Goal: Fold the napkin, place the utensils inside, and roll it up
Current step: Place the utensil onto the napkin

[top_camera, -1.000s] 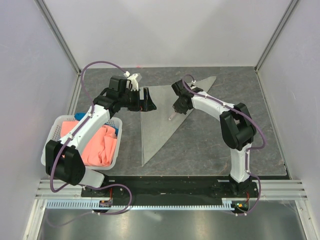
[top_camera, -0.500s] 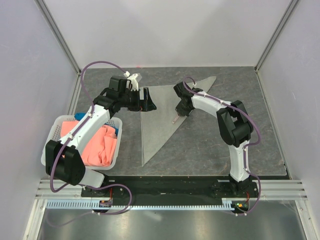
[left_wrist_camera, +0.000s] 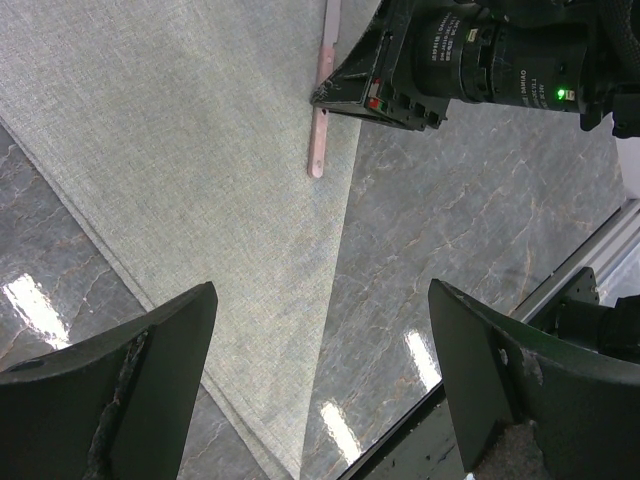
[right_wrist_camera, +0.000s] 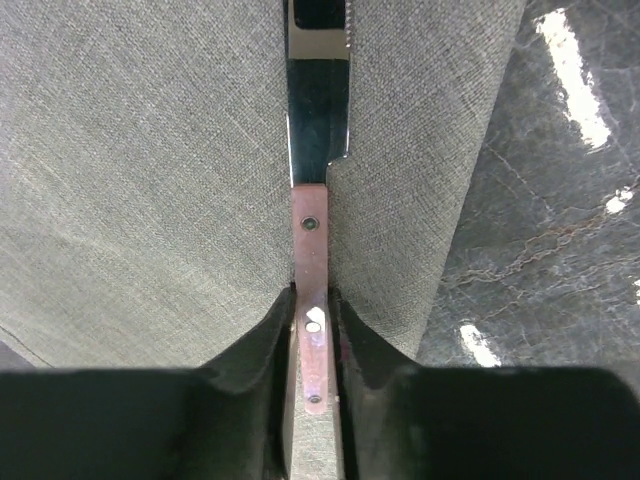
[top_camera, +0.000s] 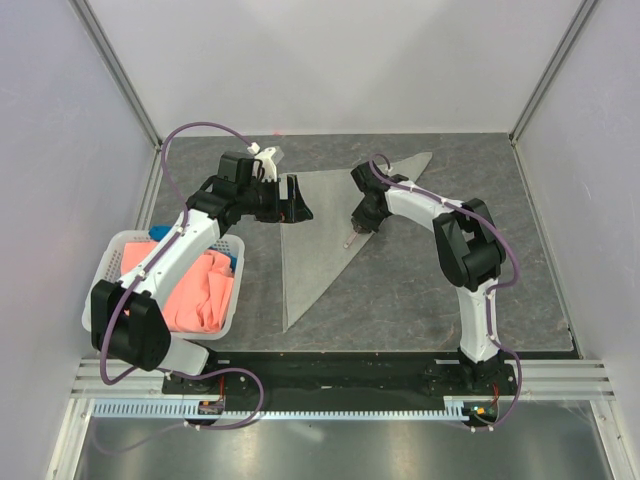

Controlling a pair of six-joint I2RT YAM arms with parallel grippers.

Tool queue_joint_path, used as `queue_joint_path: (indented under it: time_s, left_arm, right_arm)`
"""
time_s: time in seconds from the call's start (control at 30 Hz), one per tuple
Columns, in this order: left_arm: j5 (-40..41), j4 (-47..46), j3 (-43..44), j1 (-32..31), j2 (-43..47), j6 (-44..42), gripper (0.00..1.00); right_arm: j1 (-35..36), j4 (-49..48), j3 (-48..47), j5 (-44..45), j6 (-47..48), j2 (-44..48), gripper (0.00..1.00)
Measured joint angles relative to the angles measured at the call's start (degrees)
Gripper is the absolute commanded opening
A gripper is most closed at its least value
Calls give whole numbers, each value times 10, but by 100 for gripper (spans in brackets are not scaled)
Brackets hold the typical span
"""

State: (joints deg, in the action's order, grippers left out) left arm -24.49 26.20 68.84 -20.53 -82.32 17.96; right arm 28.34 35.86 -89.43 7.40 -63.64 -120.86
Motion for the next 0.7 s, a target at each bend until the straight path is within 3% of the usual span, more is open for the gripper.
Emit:
queue_joint_path:
  time_s: [0.2,0.5,0.7]
  left_arm:
    - [0,0,0,0,0,0,93]
    - [0,0,0,0,0,0,93]
    - [2,0,0,0,0,0,93]
  right_arm:
    - [-1,-9,0,-11,2,0,47]
    - [-1,-16,0,-36,14,10,50]
    - [-11,-31,-7,-67,73,59,51]
